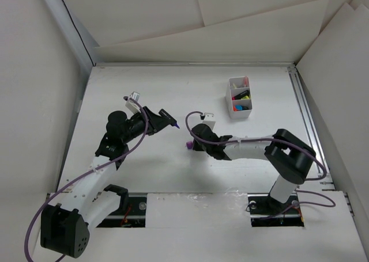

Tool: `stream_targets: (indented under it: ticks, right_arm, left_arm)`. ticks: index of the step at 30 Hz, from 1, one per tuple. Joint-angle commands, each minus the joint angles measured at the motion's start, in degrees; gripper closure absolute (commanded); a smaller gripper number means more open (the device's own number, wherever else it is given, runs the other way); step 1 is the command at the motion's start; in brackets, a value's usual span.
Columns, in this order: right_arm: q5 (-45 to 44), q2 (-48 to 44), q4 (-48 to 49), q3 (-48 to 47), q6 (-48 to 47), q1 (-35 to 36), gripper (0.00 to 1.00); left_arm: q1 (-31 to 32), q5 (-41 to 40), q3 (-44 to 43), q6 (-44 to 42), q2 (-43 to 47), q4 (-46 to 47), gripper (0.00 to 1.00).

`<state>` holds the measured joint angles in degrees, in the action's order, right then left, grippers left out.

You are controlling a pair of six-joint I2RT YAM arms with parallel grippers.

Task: Sort the stationery into containers
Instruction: Pick up the pen cap from the center of the board.

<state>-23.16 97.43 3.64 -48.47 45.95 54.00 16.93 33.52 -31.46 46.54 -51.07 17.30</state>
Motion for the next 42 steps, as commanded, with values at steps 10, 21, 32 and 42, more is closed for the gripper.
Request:
stream_targets:
  ticks: [10,21,32,42]
  right_arm:
    - [2.1,-2.6,5.2,-1.6,-2.8,-2.1,0.67]
    - [11.2,-5.1,1.6,0.2,-10.6,0.3,0.4]
    - [7.1,0.5,-0.1,-1.6,-11.1,0.3,0.4]
    - [1.6,3.1,-2.1,-3.9,-12.5,2.3,0.44]
  left_arm:
    - [0.1,-1.0,-0.8,-1.6,2.6,-1.0,0.95]
    - [0.1,-1.0,-0.3,-1.1,1.8,0.8,0.95]
    - [0.1,-1.0,-0.8,-1.2,3.0,-0.4,0.95]
    - [0.1,-1.0,-0.3,-0.7,2.5,0.3,0.95]
